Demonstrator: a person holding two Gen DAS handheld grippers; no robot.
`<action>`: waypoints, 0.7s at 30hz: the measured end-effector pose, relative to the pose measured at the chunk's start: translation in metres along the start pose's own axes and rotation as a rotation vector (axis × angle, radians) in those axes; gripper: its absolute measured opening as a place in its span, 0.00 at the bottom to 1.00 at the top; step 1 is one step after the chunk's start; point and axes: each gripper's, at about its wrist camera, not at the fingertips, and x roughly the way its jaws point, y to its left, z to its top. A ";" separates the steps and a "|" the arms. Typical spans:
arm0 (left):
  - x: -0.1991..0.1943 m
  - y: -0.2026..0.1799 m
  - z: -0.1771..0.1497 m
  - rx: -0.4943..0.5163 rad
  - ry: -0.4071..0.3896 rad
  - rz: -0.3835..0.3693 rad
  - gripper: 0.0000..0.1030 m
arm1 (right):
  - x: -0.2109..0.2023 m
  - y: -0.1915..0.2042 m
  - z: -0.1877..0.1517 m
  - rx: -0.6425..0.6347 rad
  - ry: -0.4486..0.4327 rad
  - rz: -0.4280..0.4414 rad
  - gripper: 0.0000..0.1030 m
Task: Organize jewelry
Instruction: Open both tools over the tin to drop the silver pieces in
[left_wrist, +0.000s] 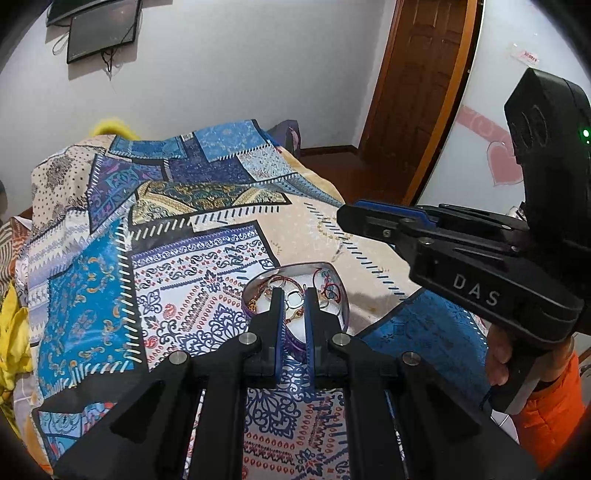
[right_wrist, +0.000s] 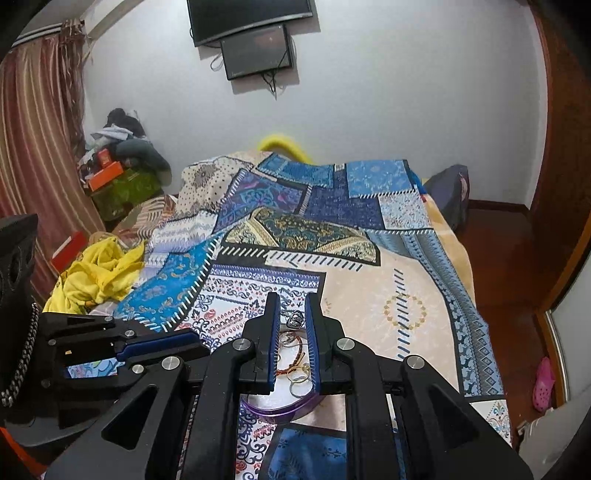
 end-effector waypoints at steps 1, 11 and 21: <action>0.003 0.000 0.000 0.000 0.006 -0.002 0.08 | 0.003 -0.001 -0.001 0.003 0.009 0.004 0.12; 0.029 -0.004 -0.004 0.011 0.058 -0.018 0.08 | 0.024 -0.011 -0.010 0.018 0.076 0.002 0.12; 0.043 -0.004 -0.008 0.006 0.089 -0.028 0.08 | 0.036 -0.019 -0.017 0.032 0.116 0.003 0.12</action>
